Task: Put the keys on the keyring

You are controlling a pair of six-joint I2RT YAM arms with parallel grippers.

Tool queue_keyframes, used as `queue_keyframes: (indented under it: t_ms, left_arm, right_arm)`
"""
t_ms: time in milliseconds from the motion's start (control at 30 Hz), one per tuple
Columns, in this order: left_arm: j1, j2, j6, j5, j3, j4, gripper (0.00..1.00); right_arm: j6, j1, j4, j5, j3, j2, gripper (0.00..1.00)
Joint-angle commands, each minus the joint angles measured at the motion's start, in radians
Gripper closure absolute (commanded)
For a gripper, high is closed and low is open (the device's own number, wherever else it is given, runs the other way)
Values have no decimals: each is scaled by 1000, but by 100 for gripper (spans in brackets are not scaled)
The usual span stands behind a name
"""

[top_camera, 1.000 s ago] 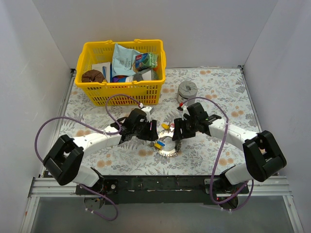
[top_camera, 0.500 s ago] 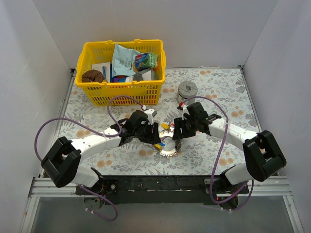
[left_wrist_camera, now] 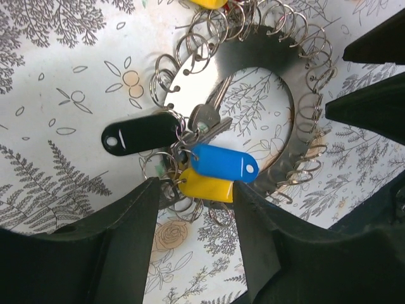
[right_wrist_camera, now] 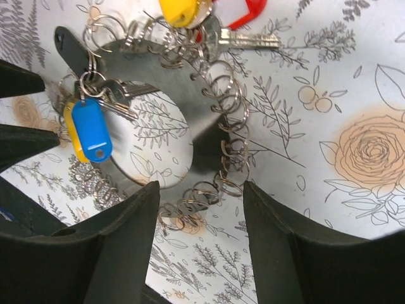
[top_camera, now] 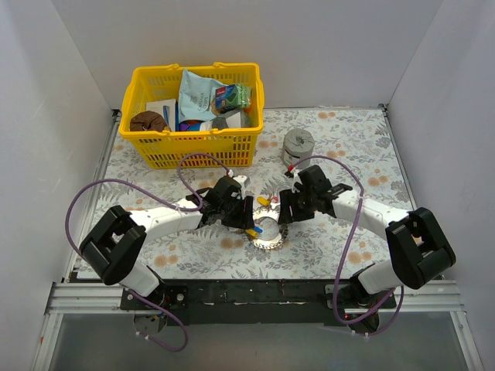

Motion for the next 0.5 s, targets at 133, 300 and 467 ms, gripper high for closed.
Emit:
queue_keyframes:
  t_ms: [133,300,467]
  left_arm:
    - [-4,10,12,-18,76,12,51]
    - [-4,14,22,-19,70,17,51]
    - [-4,11,20,-22,58,26,51]
  right_arm:
    - [26,-65,78,-88,-67,-25,37]
    - [38,-95,137,-148,-97,-1,37]
    - [44,-97,169,-226,-112,22,39]
